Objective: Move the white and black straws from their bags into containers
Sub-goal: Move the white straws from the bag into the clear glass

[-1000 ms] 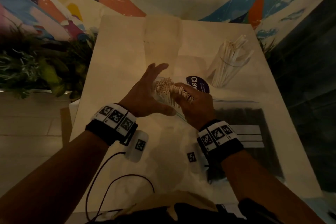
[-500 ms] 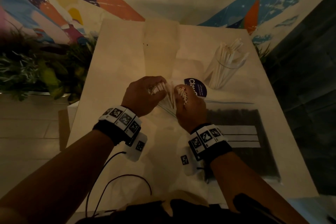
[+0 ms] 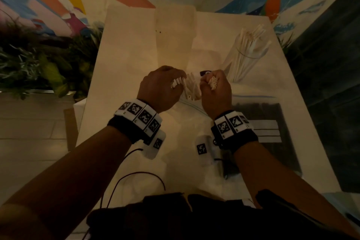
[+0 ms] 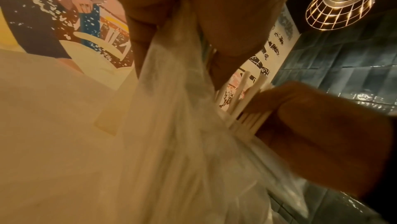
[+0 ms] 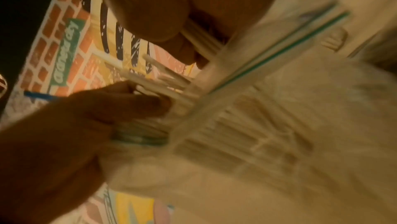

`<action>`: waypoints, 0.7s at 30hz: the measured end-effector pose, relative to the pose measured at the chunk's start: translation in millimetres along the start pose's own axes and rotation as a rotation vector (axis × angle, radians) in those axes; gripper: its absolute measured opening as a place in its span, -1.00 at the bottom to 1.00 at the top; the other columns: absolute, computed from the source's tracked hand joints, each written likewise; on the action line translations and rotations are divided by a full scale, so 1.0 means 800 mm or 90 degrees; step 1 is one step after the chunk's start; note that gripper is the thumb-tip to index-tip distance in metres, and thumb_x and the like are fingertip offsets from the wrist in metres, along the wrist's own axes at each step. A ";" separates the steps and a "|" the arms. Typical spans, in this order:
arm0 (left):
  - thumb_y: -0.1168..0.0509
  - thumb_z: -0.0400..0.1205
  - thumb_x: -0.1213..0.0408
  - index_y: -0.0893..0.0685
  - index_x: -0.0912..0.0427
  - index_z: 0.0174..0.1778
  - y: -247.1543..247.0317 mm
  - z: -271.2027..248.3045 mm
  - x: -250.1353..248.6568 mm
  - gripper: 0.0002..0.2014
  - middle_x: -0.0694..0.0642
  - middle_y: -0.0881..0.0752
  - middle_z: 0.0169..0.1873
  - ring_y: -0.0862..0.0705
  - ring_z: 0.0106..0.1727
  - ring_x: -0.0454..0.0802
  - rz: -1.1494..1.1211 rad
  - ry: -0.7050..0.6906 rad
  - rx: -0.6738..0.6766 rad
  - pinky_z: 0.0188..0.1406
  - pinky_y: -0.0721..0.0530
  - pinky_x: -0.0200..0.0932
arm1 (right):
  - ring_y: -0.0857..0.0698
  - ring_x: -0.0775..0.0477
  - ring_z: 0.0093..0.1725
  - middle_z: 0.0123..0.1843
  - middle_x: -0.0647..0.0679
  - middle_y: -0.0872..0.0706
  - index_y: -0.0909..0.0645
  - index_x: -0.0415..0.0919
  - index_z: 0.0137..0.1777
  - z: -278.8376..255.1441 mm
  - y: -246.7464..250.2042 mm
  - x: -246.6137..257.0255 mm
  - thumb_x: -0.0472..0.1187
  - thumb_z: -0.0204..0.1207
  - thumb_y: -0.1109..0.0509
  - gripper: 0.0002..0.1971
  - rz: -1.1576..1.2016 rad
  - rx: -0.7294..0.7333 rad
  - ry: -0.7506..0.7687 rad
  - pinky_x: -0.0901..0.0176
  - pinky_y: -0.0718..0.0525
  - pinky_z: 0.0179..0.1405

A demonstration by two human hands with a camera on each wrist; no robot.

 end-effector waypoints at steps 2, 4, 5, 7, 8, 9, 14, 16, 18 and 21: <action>-0.25 0.46 0.03 -0.70 -0.14 0.13 0.000 0.006 -0.001 -0.67 0.02 -0.71 0.10 -0.70 0.01 0.20 0.003 0.000 0.005 -0.09 -0.68 0.01 | -0.63 -0.29 -0.14 -0.19 -0.39 -0.66 -0.46 -0.25 -0.24 0.006 0.005 0.009 -0.53 0.44 -0.30 -0.82 0.048 -0.012 0.013 0.19 -0.57 -0.11; -0.24 0.44 0.04 -0.70 -0.13 0.14 0.000 0.009 -0.002 -0.65 0.02 -0.71 0.12 -0.69 0.01 0.23 -0.001 0.004 0.003 -0.10 -0.67 0.03 | -0.63 -0.25 -0.16 -0.20 -0.39 -0.65 -0.39 -0.11 -0.32 0.007 0.003 0.008 -0.56 0.42 -0.29 -0.67 0.059 0.011 0.002 0.24 -0.55 -0.15; -0.22 0.43 0.04 -0.69 -0.12 0.16 -0.001 0.010 -0.003 -0.62 0.03 -0.70 0.14 -0.69 0.03 0.24 -0.001 0.006 0.006 -0.08 -0.65 0.04 | -0.62 -0.25 -0.16 -0.21 -0.36 -0.65 -0.36 -0.04 -0.34 0.006 -0.001 0.004 -0.56 0.42 -0.29 -0.63 0.048 0.034 -0.007 0.14 -0.57 -0.12; -0.21 0.43 0.03 -0.69 -0.12 0.18 -0.002 0.008 -0.004 -0.60 0.04 -0.69 0.17 -0.68 0.05 0.24 -0.008 0.011 0.012 -0.07 -0.62 0.03 | -0.62 -0.23 -0.16 -0.22 -0.26 -0.65 -0.40 -0.04 -0.33 0.006 -0.011 -0.006 -0.56 0.42 -0.28 -0.64 0.006 0.089 -0.010 0.04 -0.57 -0.07; -0.21 0.43 0.04 -0.69 -0.12 0.17 -0.003 0.006 -0.004 -0.61 0.04 -0.69 0.16 -0.68 0.04 0.24 -0.015 0.012 0.013 -0.08 -0.61 0.01 | -0.61 -0.19 -0.17 -0.22 -0.19 -0.63 -0.41 -0.05 -0.31 0.007 -0.015 -0.008 -0.55 0.41 -0.28 -0.66 -0.013 0.107 -0.005 0.11 -0.56 -0.08; -0.21 0.43 0.05 -0.70 -0.13 0.15 -0.002 0.005 -0.004 -0.62 0.04 -0.69 0.15 -0.68 0.04 0.24 -0.018 0.013 0.011 -0.09 -0.60 -0.01 | -0.60 -0.13 -0.17 -0.23 -0.13 -0.62 -0.40 -0.04 -0.30 0.009 -0.016 -0.004 -0.55 0.41 -0.28 -0.65 -0.017 0.109 0.004 0.23 -0.53 -0.12; -0.26 0.46 0.10 -0.70 -0.13 0.13 -0.002 0.004 0.003 -0.67 0.03 -0.71 0.13 -0.69 0.04 0.22 -0.028 0.030 -0.003 -0.10 -0.60 -0.05 | -0.66 -0.18 -0.14 -0.21 -0.17 -0.68 -0.39 0.06 -0.33 0.011 -0.010 -0.017 -0.53 0.43 -0.30 -0.59 0.047 0.058 0.018 0.04 -0.62 -0.01; -0.25 0.46 0.10 -0.70 -0.14 0.12 -0.003 0.002 -0.001 -0.68 0.02 -0.70 0.13 -0.69 0.03 0.21 -0.027 0.034 -0.003 -0.10 -0.60 -0.06 | -0.63 -0.16 -0.16 -0.25 -0.08 -0.64 -0.48 -0.08 -0.33 0.008 -0.023 -0.049 -0.44 0.48 -0.34 -0.73 -0.029 0.124 -0.040 -0.09 -0.64 0.00; -0.29 0.49 0.17 -0.70 -0.13 0.11 -0.005 -0.003 -0.010 -0.71 0.03 -0.70 0.13 -0.69 0.02 0.22 -0.025 0.026 0.001 -0.12 -0.60 -0.05 | -0.61 -0.13 -0.18 -0.25 -0.06 -0.62 -0.53 -0.18 -0.29 0.005 -0.030 -0.068 -0.35 0.51 -0.36 -0.83 -0.086 0.163 -0.052 -0.04 -0.64 -0.04; -0.34 0.48 0.23 -0.71 -0.10 0.12 -0.005 -0.006 -0.014 -0.70 0.05 -0.71 0.13 -0.69 0.02 0.23 -0.026 0.020 -0.005 -0.12 -0.59 -0.04 | -0.62 -0.17 -0.17 -0.23 -0.12 -0.64 -0.52 -0.13 -0.31 0.007 -0.032 -0.070 -0.34 0.50 -0.38 -0.81 -0.072 0.162 -0.049 0.06 -0.58 -0.13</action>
Point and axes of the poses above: each hand's wrist, its own z-axis towards the middle knuckle, its own y-axis out of the back of the hand, x = y × z, the point moved 6 cm from there along z, towards the middle knuckle
